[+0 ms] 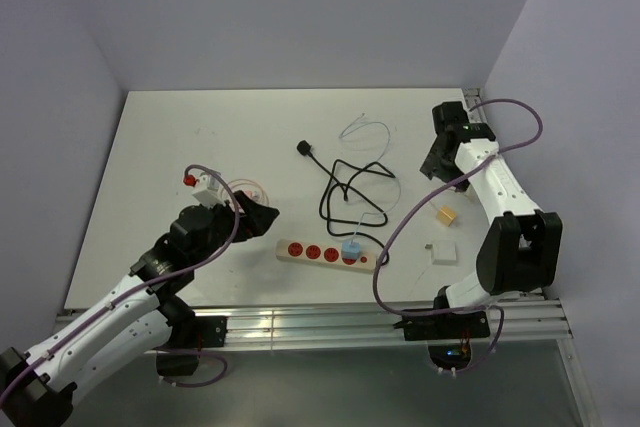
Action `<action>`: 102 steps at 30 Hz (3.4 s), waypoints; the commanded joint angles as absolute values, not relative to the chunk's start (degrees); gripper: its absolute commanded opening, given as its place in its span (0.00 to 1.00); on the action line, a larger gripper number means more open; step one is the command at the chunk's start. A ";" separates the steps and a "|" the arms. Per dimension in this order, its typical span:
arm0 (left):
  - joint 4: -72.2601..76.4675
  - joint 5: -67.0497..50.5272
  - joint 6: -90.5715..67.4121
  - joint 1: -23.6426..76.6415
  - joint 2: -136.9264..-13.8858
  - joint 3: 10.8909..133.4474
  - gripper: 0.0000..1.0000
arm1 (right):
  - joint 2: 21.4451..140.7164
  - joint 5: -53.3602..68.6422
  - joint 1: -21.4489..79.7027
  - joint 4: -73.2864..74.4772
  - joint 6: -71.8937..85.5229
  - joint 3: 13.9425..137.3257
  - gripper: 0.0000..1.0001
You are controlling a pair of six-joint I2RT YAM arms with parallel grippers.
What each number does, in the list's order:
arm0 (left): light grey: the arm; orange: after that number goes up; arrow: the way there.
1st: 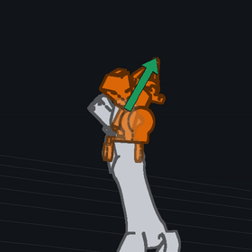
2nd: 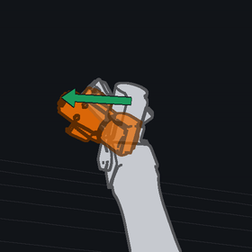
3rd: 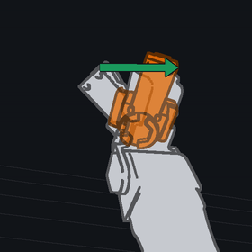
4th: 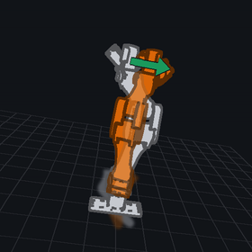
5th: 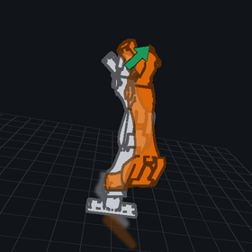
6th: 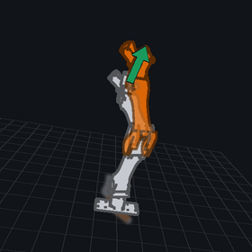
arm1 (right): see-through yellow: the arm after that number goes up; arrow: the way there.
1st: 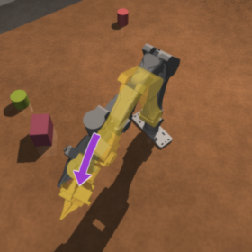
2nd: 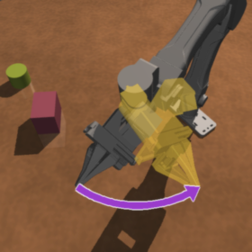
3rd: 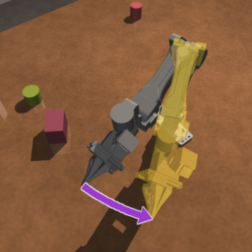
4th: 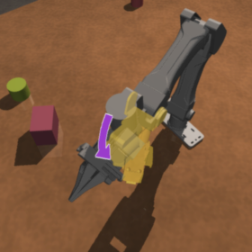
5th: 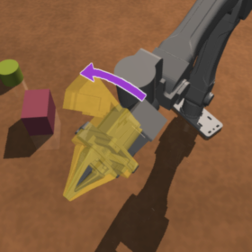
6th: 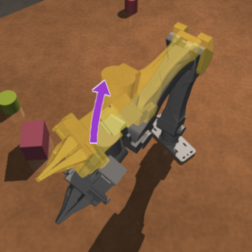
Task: Insert the plug
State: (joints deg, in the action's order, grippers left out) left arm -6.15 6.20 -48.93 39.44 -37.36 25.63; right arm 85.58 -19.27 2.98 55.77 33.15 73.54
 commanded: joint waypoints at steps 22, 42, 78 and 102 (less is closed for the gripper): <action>-5.36 -4.39 -46.58 39.29 -37.27 28.74 0.92 | 94.14 -24.52 -1.39 52.39 36.82 64.78 0.79; -9.13 -6.77 -47.81 39.20 -36.74 31.81 0.91 | 86.07 -14.42 -3.08 46.76 36.21 61.78 0.00; 41.91 -12.82 -36.85 39.37 -40.60 25.67 0.77 | 72.07 53.35 26.19 -17.14 84.28 57.48 0.00; 52.82 -19.68 -18.28 39.90 -50.62 28.65 0.78 | 72.42 57.65 30.41 -19.59 87.45 55.02 0.00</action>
State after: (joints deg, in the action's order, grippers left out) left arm 47.97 -17.43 -18.74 39.72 -49.39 26.04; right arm 73.10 55.68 29.87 -16.75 87.59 54.72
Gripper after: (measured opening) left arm 0.800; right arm 0.519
